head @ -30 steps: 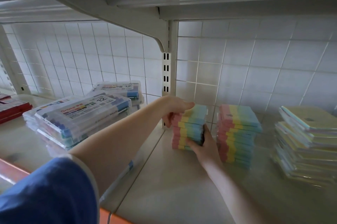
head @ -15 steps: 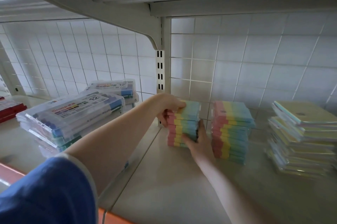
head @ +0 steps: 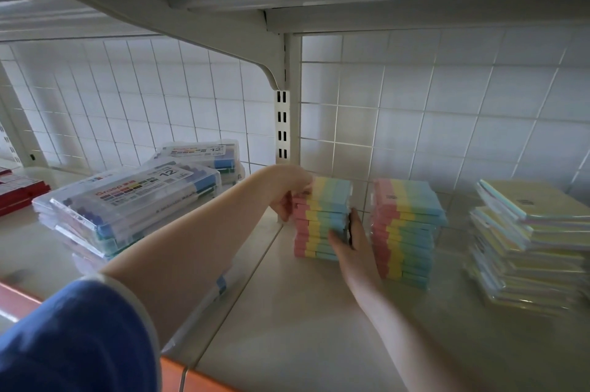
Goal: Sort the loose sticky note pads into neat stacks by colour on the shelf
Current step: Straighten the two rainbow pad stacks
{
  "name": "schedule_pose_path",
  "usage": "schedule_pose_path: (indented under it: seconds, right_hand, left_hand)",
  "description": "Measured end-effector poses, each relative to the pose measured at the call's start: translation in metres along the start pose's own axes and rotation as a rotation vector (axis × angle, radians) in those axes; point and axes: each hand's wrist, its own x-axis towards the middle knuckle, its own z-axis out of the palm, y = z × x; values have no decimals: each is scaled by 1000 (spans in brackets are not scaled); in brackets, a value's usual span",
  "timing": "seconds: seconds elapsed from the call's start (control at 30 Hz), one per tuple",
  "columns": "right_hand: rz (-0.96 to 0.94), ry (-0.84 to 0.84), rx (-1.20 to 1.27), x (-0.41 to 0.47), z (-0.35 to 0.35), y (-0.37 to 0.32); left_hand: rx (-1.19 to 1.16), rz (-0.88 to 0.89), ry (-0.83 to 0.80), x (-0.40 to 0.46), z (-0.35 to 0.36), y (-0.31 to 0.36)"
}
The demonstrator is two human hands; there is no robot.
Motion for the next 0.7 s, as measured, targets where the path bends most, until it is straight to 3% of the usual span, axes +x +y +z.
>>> schedule_pose_path:
  seconds: [0.13, 0.33, 0.47, 0.57, 0.7]
  right_hand:
    - [15, 37, 114, -2, -1, -5]
    - [88, 151, 215, -1, 4, -17]
    - [215, 123, 91, 2, -1, -34]
    - [313, 73, 138, 8, -4, -53]
    - [431, 94, 171, 24, -15, -84]
  left_hand:
    - [-176, 30, 79, 1, -16, -6]
    - [-341, 318, 381, -2, 26, -45]
    - [-358, 471, 336, -3, 66, -88]
    - [-264, 472, 360, 7, 66, -105]
    - [-332, 594, 236, 10, 69, -117]
